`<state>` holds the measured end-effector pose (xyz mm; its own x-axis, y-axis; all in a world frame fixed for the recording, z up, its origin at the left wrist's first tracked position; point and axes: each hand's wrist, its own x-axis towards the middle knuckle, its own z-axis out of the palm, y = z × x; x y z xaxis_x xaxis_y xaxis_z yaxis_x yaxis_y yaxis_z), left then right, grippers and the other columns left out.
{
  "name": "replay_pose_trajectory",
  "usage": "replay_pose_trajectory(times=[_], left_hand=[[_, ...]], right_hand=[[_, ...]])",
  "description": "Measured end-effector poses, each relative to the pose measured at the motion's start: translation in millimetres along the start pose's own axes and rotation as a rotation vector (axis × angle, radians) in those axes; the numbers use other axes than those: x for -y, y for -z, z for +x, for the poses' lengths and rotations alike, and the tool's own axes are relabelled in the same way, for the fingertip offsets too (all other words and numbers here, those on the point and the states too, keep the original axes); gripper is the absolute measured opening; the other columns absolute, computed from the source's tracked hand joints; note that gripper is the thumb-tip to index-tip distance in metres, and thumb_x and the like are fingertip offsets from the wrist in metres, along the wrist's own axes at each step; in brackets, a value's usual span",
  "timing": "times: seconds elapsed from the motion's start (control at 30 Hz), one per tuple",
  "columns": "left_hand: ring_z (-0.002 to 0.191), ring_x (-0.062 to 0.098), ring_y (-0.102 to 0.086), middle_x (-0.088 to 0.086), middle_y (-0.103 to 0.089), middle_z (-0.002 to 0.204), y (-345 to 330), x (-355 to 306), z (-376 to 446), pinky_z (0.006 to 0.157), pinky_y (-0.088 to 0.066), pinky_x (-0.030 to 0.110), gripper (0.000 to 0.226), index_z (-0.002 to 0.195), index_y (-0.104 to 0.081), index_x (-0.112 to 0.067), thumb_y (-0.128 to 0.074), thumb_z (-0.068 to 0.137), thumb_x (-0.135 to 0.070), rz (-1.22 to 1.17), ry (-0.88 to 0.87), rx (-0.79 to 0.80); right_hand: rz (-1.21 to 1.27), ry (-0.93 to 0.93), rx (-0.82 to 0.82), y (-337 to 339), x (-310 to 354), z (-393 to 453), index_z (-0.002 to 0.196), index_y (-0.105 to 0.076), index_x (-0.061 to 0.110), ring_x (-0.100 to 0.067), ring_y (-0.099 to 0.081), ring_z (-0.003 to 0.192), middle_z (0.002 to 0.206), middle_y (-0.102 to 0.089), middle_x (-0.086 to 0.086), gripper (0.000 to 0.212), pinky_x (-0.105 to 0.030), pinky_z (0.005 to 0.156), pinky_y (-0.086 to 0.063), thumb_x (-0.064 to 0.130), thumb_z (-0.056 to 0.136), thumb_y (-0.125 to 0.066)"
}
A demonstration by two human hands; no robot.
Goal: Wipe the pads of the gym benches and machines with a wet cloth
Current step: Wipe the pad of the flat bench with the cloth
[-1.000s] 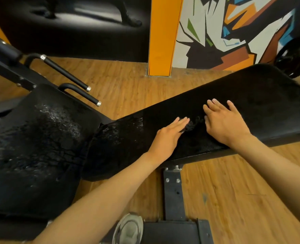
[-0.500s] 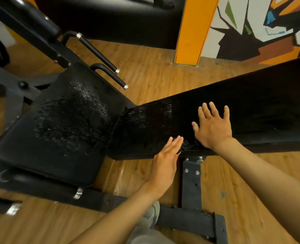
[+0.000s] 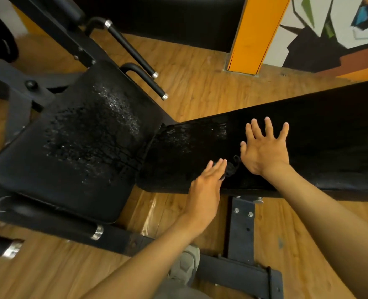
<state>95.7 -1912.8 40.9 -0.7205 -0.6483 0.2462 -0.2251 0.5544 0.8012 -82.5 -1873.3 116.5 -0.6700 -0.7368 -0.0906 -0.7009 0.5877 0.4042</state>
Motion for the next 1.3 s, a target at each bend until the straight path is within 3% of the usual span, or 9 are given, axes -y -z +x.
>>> replay_pose_trajectory(times=[0.07, 0.17, 0.27, 0.6, 0.7, 0.83, 0.93, 1.07, 1.3], left_hand=[[0.151, 0.009, -0.028, -0.006, -0.045, 0.157, -2, 4, 17, 0.115, -0.019, 0.011, 0.05, 0.153, -0.045, -0.02, -0.049, 0.106, -0.005, 0.015, 0.014, 0.012], [0.15, 0.022, -0.035, 0.004, -0.05, 0.155, -17, 13, 86, 0.115, -0.038, 0.037, 0.047, 0.153, -0.047, -0.017, -0.049, 0.107, -0.007, 0.087, 0.022, 0.032], [0.15, 0.029, -0.036, 0.013, -0.051, 0.153, -23, 26, 159, 0.114, -0.039, 0.051, 0.047, 0.154, -0.046, -0.02, -0.046, 0.108, -0.011, 0.082, 0.071, 0.115], [0.151, 0.01, -0.029, -0.007, -0.047, 0.157, -15, 34, 96, 0.117, -0.024, 0.026, 0.051, 0.154, -0.045, -0.023, -0.051, 0.106, -0.006, -0.01, -0.148, 0.057], [0.148, 0.023, -0.039, 0.006, -0.057, 0.148, -26, 37, 165, 0.116, -0.039, 0.039, 0.047, 0.152, -0.05, -0.019, -0.05, 0.106, -0.008, 0.03, -0.065, 0.09], [0.138, 0.026, -0.051, 0.017, -0.061, 0.141, -36, 37, 232, 0.1, -0.042, 0.024, 0.043, 0.15, -0.052, -0.017, -0.047, 0.108, -0.01, 0.017, 0.05, 0.119], [0.147, 0.022, -0.04, 0.014, -0.059, 0.145, -32, 39, 202, 0.11, -0.044, 0.037, 0.047, 0.152, -0.05, -0.018, -0.049, 0.107, -0.007, 0.02, -0.031, 0.088], [0.148, 0.016, -0.038, 0.002, -0.053, 0.152, -19, 48, 140, 0.116, -0.04, 0.031, 0.05, 0.152, -0.049, -0.018, -0.052, 0.105, -0.002, -0.016, -0.185, 0.051], [0.134, 0.026, -0.056, 0.02, -0.066, 0.133, -27, 41, 222, 0.104, -0.05, 0.039, 0.045, 0.151, -0.05, -0.015, -0.048, 0.108, -0.008, 0.047, -0.014, 0.129]], right_hand=[[-0.002, -0.013, 0.002, -2, 2, 1, 0.163, -0.001, 0.015, -0.036, 0.007, 0.157, 0.171, 0.002, -0.006, 0.068, -0.067, 0.121, 0.001, 0.047, 0.103, -0.004], [-0.001, -0.01, -0.012, -3, 2, 0, 0.163, -0.002, 0.015, -0.036, 0.006, 0.157, 0.171, 0.001, -0.006, 0.068, -0.067, 0.122, 0.0, 0.047, 0.103, -0.005], [-0.012, -0.008, -0.026, -4, 2, -1, 0.163, -0.003, 0.015, -0.036, 0.004, 0.157, 0.171, 0.0, -0.006, 0.068, -0.066, 0.122, -0.002, 0.047, 0.103, -0.005], [-0.051, -0.013, -0.043, -7, 5, 0, 0.163, -0.003, 0.012, -0.038, 0.002, 0.157, 0.171, -0.002, -0.009, 0.078, -0.068, 0.12, -0.002, 0.044, 0.093, 0.01], [-0.063, -0.013, -0.036, -5, 7, 1, 0.163, -0.007, 0.011, -0.039, -0.001, 0.156, 0.171, -0.006, -0.01, 0.078, -0.069, 0.12, -0.004, 0.044, 0.094, 0.008], [-0.067, -0.018, -0.043, -6, 6, 1, 0.163, -0.008, 0.011, -0.039, -0.002, 0.156, 0.171, -0.007, -0.01, 0.078, -0.068, 0.12, -0.005, 0.044, 0.094, 0.008], [-0.044, -0.026, -0.044, -6, 7, 0, 0.163, -0.005, 0.011, -0.04, 0.001, 0.156, 0.171, -0.004, -0.011, 0.078, -0.068, 0.12, -0.004, 0.044, 0.094, 0.009], [-0.021, -0.017, -0.035, -4, 8, 0, 0.162, 0.001, 0.01, -0.04, 0.005, 0.156, 0.171, 0.001, -0.012, 0.077, -0.069, 0.12, -0.002, 0.043, 0.093, 0.01], [-0.044, -0.024, -0.024, -5, 8, 1, 0.163, -0.004, 0.009, -0.041, 0.001, 0.156, 0.171, -0.004, -0.012, 0.077, -0.07, 0.119, -0.002, 0.043, 0.094, 0.008]])
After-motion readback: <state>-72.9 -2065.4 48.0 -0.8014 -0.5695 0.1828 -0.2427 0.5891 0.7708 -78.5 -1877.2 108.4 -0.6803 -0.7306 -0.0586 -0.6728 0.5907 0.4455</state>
